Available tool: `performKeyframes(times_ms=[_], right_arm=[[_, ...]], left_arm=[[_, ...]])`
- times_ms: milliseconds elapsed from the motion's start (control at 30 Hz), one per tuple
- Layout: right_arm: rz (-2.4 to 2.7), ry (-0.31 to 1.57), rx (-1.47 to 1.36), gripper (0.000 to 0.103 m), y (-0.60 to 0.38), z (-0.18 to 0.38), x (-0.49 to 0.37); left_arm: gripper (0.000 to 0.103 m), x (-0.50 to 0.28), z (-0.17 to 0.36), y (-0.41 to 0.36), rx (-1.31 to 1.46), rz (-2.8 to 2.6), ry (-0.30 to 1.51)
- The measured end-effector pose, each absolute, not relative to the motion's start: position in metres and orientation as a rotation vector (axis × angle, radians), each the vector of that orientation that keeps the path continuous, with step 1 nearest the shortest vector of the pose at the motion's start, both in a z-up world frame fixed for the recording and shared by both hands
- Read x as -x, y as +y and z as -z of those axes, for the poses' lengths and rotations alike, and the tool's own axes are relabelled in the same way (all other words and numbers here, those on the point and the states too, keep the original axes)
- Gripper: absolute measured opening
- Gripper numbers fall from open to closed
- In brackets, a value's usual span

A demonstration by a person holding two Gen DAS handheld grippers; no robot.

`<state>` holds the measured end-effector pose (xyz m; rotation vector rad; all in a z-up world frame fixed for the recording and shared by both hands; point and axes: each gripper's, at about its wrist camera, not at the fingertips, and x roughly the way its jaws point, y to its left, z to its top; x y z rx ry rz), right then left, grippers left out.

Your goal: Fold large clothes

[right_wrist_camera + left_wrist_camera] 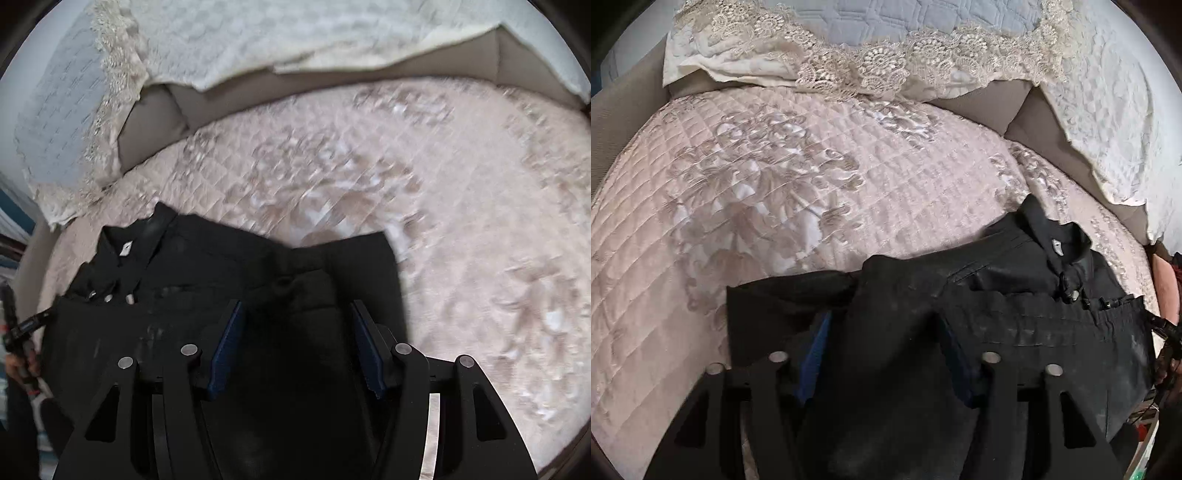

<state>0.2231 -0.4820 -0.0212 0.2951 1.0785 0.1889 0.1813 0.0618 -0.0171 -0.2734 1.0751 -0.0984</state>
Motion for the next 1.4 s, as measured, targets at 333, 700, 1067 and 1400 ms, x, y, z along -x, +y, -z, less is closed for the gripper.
performKeyframes(times_ms=[333,700,1067,1400], right_arm=[[-0.213,0.826,-0.302,0.008,-0.482,-0.038,-0.211],[-0.068,0.93,-0.276,0.017,-0.473,0.043,-0.242],[-0.055,0.852,-0.286,0.029,-0.477,0.005,-0.21],[-0.072,0.822,-0.165,0.031,-0.453,-0.009,-0.127]], left_arm=[[0.006,-0.161,-0.048,0.069,0.243,0.114,0.802],[0.014,-0.186,0.026,0.063,0.198,-0.031,0.893],[0.028,-0.171,0.002,0.066,0.174,-0.073,0.873],[0.042,-0.084,-0.019,0.049,0.143,0.006,0.776]])
